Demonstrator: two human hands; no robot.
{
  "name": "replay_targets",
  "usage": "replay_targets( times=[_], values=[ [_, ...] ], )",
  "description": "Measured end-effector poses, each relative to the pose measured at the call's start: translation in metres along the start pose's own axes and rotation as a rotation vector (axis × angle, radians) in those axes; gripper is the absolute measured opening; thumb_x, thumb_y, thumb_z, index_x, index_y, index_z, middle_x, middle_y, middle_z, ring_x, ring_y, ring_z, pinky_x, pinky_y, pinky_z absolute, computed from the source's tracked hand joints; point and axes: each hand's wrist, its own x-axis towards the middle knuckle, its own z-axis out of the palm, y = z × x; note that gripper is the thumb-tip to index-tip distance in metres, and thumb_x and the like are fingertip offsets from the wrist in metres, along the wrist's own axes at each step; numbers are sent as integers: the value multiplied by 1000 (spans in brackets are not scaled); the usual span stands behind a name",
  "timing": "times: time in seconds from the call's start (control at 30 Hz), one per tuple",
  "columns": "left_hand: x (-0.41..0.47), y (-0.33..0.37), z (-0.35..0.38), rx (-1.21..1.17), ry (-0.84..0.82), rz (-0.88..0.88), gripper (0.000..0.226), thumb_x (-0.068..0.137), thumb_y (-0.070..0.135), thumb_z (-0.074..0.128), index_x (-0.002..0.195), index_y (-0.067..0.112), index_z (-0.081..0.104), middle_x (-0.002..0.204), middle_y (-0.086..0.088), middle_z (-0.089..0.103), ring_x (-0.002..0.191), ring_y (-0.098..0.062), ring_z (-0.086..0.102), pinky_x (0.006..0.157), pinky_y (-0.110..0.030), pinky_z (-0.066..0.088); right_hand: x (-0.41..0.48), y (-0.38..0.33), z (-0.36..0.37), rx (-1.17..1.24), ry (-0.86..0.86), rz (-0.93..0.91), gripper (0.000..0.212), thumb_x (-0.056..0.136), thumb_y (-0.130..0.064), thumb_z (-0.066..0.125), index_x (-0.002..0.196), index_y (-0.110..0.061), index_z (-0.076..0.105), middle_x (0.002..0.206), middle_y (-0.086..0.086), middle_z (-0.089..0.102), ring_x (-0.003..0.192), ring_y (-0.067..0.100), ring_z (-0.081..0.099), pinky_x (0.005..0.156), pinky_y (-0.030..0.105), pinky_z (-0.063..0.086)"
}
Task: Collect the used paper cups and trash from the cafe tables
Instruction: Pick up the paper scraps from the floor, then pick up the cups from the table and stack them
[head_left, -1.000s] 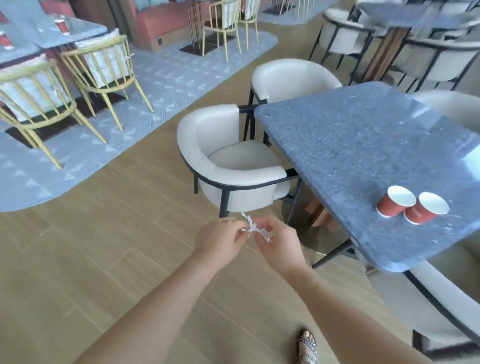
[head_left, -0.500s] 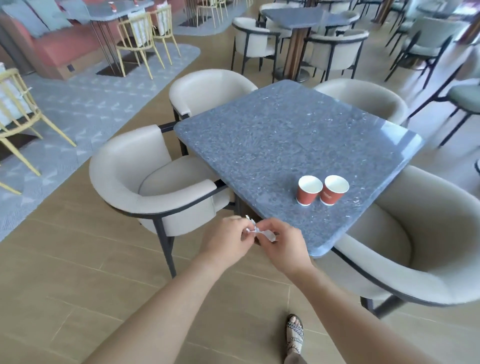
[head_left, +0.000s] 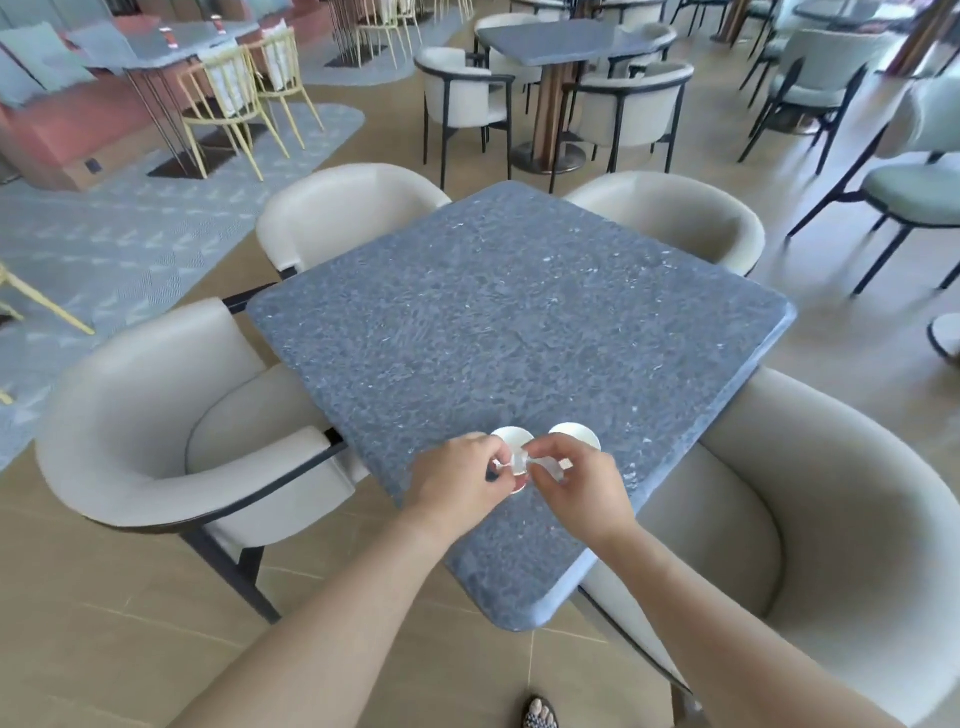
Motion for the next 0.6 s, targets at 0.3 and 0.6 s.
replay_targets(
  times=[0.3,0.6],
  values=[
    [48,-7,26,41,-83,-79,20,87,36,55,105,34,62,101,14,66,89,-11,60,71,-27,46,51,54,-31,-104,-13,162,14,79,-17,66,91,-24,67,90,-9,67,78,9,57,61,9,33],
    [65,-10,41,56,-129,-95,13,86,33,56,93,29,65,98,13,67,83,-11,61,65,-24,40,74,70,-22,-179,-133,130,26,73,-14,71,98,-16,67,102,3,66,85,17,60,76,26,49]
  ],
)
